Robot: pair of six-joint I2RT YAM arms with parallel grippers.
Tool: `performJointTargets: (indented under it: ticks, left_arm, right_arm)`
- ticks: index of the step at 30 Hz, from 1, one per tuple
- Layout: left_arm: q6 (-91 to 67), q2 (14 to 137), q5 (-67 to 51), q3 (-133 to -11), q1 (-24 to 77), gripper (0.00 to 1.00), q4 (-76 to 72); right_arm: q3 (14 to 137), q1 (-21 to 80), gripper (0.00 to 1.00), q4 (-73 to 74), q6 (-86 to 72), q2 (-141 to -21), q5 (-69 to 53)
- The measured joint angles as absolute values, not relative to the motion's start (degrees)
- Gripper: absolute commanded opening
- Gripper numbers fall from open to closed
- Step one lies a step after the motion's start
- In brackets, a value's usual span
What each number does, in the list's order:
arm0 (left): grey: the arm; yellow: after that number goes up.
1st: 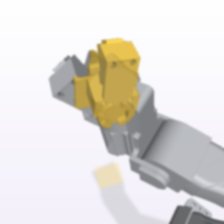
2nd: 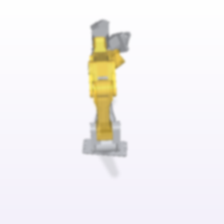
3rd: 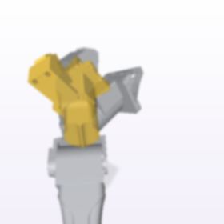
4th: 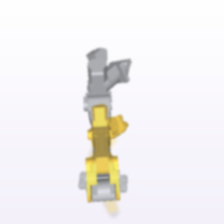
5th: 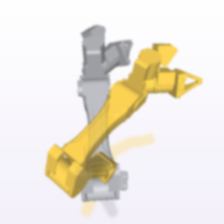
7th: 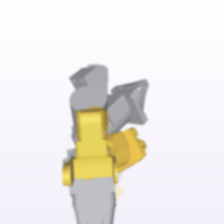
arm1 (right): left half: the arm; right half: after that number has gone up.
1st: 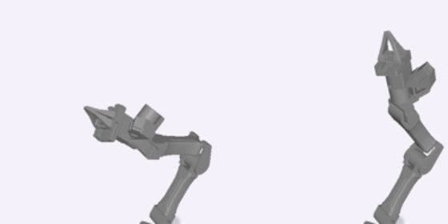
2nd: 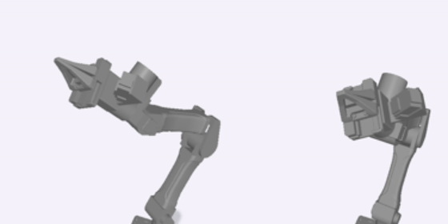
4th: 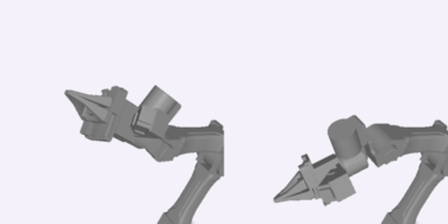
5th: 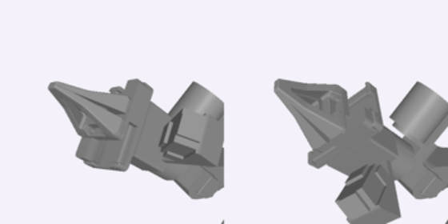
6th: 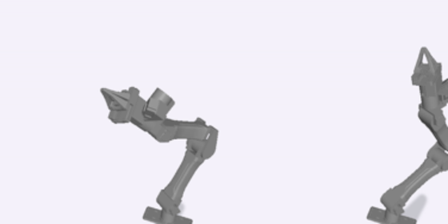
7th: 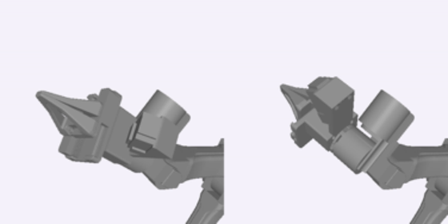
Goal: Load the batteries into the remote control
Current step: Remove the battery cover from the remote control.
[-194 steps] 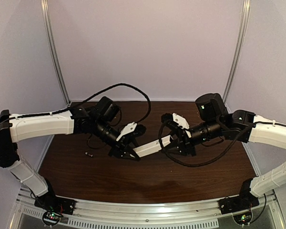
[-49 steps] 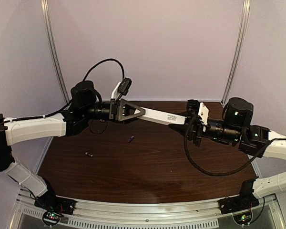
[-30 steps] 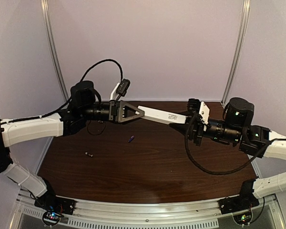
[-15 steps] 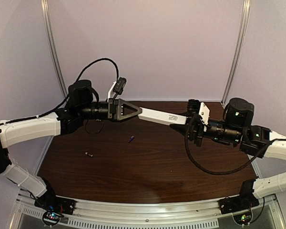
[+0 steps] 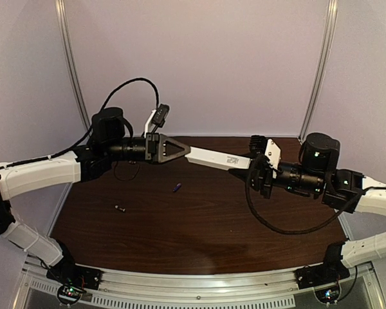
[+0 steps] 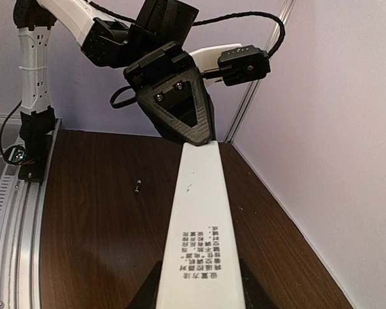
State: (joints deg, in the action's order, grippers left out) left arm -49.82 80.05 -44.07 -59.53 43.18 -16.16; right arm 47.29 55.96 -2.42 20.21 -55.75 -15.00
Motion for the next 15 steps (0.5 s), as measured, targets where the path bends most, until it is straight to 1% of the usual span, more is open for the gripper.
performJointTargets:
  ticks: [4, 7, 15]
  left_arm:
    - [-50.0, 80.1, -44.4, -59.5, 42.9, 0.07, -16.2]
    - [-50.1, 80.0, -44.6, -59.5, 42.7, 0.0, -16.6]
    - [-50.9, 79.4, -46.3, -59.4, 42.8, 0.0, -19.1]
  right_arm:
    - [47.4, 56.0, 0.0, -2.4, 20.2, -56.4, -14.1]
    - [47.4, 55.9, 0.0, -2.0, 20.2, -56.9, -13.5]
    - [47.4, 55.9, 0.0, -0.6, 20.2, -57.8, -12.5]
